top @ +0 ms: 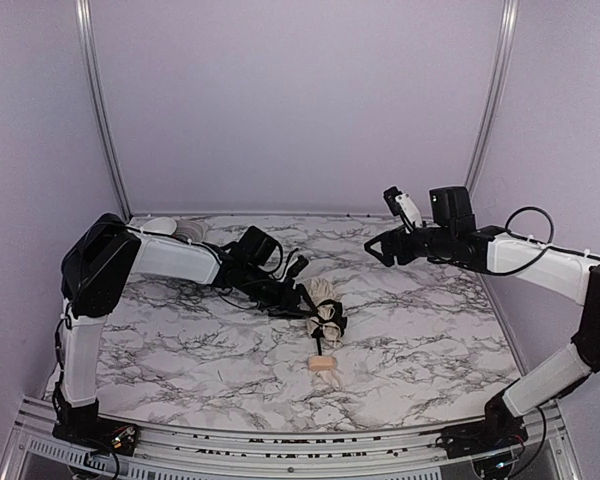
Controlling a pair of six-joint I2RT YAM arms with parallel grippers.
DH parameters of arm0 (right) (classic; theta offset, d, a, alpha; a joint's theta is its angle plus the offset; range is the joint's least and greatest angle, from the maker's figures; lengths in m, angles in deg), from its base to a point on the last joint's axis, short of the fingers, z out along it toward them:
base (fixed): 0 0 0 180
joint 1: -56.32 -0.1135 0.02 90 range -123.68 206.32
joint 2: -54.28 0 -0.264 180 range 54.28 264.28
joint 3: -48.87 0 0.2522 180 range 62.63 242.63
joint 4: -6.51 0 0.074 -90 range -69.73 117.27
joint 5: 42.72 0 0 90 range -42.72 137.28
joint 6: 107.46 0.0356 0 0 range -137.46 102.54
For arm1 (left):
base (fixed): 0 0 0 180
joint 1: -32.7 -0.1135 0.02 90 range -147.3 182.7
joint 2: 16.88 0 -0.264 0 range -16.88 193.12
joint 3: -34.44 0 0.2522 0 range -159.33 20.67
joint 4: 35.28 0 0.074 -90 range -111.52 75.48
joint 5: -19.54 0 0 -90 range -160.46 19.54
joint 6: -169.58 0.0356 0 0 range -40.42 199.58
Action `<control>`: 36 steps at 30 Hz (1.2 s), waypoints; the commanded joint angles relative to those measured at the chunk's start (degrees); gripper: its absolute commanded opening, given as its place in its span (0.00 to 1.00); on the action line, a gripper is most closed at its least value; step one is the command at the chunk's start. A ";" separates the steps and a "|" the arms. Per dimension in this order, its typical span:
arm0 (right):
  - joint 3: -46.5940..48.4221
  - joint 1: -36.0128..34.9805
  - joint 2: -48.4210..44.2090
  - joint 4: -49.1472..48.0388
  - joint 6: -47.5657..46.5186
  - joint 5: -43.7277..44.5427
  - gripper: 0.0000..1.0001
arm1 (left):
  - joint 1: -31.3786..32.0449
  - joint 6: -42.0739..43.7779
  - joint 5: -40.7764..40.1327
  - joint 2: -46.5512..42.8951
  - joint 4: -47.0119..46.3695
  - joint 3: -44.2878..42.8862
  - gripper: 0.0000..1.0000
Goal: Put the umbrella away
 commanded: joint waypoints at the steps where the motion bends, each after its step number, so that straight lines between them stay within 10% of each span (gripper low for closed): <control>1: 1.97 0.14 0.68 0.51 0.96 3.01 0.79 | -1.19 4.60 -5.69 -0.13 5.28 -1.87 0.63; 15: -3.60 9.40 -2.63 -5.43 5.51 2.66 0.82 | -4.87 14.35 -22.81 -19.79 6.28 6.32 0.74; 19: -10.65 18.15 -6.67 -11.54 10.23 2.85 0.91 | -10.70 15.47 -35.70 -29.26 5.72 13.65 0.98; 36: -30.77 28.08 -11.32 -31.03 18.75 27.81 0.95 | -30.89 17.46 -77.53 -54.73 -21.51 50.39 0.99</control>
